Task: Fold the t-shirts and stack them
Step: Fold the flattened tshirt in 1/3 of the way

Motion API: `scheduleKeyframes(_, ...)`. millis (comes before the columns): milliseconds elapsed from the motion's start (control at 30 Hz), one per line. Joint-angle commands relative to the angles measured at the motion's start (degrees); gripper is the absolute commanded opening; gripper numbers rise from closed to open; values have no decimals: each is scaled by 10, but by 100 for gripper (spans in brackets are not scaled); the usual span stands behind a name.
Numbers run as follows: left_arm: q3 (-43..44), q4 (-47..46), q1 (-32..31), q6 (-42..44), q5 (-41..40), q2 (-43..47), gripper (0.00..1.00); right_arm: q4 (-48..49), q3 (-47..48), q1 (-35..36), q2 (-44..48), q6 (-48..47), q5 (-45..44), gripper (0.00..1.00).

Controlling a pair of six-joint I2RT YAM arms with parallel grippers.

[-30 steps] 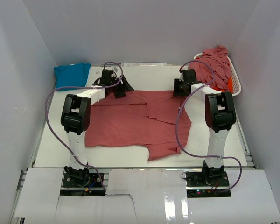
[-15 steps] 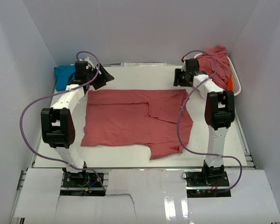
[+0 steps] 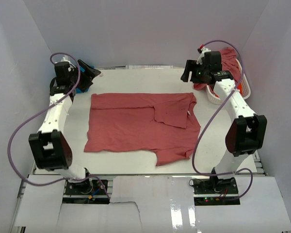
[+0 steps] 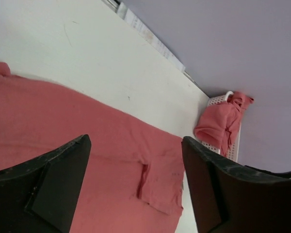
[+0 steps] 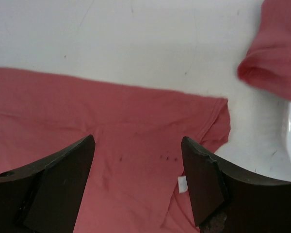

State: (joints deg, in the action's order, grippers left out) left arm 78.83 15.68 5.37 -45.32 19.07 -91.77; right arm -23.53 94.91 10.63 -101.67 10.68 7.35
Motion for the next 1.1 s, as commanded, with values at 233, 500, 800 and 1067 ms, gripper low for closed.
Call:
scheduleKeyframes(233,-92,73,-8,32,6,193,96,-82,-116,32,93,61,28,78)
scheduleKeyframes(500,-158,90,-68,62,-24,154,98,-83,-145,37,68,87,22,79)
scheduleKeyframes(800,-136,90,-80,77,-64,83,98,-135,-96,41,-9,82,6,79)
scheduleKeyframes(1067,-100,92,-80,69,-54,12,98,-158,-78,41,-69,69,-11,79)
